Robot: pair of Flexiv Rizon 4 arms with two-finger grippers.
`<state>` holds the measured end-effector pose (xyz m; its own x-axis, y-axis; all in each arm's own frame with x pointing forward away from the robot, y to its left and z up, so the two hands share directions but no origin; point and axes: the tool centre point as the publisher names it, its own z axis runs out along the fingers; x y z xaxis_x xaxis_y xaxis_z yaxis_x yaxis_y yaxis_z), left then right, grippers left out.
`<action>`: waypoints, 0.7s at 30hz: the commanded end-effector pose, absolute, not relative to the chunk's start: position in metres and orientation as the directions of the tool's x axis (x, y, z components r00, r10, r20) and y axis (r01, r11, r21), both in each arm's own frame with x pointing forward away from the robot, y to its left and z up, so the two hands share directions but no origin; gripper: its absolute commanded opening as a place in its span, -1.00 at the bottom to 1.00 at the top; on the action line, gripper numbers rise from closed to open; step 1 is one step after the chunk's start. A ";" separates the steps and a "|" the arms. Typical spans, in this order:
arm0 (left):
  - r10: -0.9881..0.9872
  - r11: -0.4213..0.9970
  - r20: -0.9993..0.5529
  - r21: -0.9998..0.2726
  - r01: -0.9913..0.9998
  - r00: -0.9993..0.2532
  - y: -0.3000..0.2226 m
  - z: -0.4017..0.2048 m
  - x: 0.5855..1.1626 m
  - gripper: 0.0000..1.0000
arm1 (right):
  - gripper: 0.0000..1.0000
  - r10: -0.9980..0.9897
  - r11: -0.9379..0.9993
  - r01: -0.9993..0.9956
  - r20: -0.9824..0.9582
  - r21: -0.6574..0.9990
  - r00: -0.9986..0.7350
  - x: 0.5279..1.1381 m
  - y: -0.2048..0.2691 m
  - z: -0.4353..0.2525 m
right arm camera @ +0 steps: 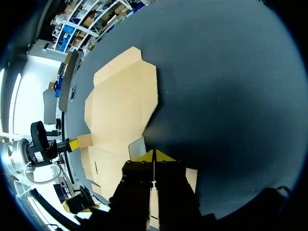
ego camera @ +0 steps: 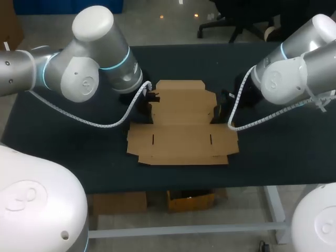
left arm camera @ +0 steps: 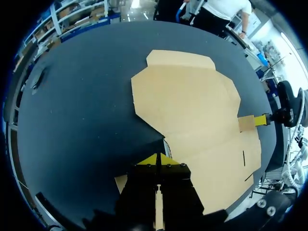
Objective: Assemble the packaging by folding the flat box into shape, placing the metal phone stand inside, and closing the box properly
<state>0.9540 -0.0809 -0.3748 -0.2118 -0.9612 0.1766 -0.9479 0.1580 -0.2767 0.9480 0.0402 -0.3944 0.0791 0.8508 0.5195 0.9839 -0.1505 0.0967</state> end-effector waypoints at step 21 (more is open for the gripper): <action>-0.964 0.129 0.192 -0.269 -0.954 -0.185 -0.052 -0.343 0.900 -1.00 | -1.00 0.855 -0.130 0.990 0.512 0.061 0.081 0.910 0.001 -0.360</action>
